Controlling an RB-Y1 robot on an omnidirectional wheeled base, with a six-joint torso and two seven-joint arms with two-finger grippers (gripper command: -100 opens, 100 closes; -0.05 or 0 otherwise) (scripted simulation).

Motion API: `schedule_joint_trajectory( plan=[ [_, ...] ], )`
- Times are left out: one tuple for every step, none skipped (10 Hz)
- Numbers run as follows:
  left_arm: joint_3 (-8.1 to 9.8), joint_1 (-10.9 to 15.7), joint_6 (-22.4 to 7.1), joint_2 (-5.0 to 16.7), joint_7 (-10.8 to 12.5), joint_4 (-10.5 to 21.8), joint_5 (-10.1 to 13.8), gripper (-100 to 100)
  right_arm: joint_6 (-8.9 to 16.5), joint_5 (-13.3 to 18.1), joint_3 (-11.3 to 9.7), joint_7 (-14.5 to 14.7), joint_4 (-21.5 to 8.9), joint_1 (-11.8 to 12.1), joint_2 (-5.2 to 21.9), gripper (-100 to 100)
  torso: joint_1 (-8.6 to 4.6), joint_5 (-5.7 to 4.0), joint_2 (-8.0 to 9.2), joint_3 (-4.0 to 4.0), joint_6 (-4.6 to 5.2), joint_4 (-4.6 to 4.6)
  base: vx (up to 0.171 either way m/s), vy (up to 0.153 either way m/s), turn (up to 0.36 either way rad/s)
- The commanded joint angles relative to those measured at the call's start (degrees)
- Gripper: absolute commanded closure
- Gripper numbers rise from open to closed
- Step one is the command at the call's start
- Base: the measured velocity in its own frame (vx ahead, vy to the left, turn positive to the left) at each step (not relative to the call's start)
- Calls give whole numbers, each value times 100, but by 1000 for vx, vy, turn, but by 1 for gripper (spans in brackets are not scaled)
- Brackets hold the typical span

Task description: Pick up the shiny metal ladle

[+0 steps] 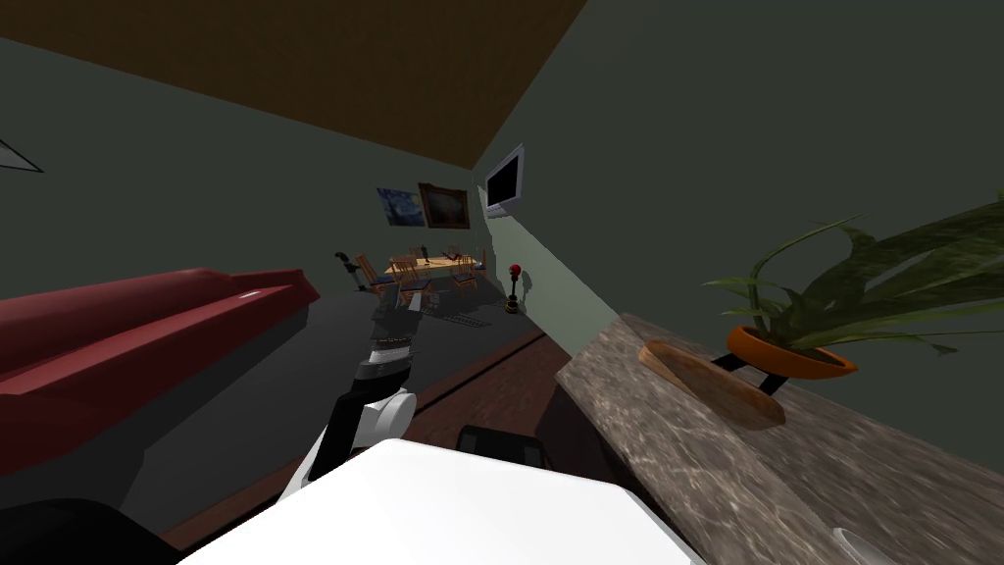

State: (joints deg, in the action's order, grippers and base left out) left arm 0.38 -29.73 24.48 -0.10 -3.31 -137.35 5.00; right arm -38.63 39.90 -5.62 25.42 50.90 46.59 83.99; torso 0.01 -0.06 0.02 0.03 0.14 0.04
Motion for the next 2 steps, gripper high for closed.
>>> schedule_joint_trajectory(
  plan=[
    [0,0,0,0,0,0,0,0,0,0,0,0,0,0,0,100,0,0,0,0,0,0,-8,-1,0],
    [0,0,0,0,0,0,0,0,5,-2,-6,-5,14,-1,-1,0,0,3,-3,-2,1,0,0,0,0]
  ],
)
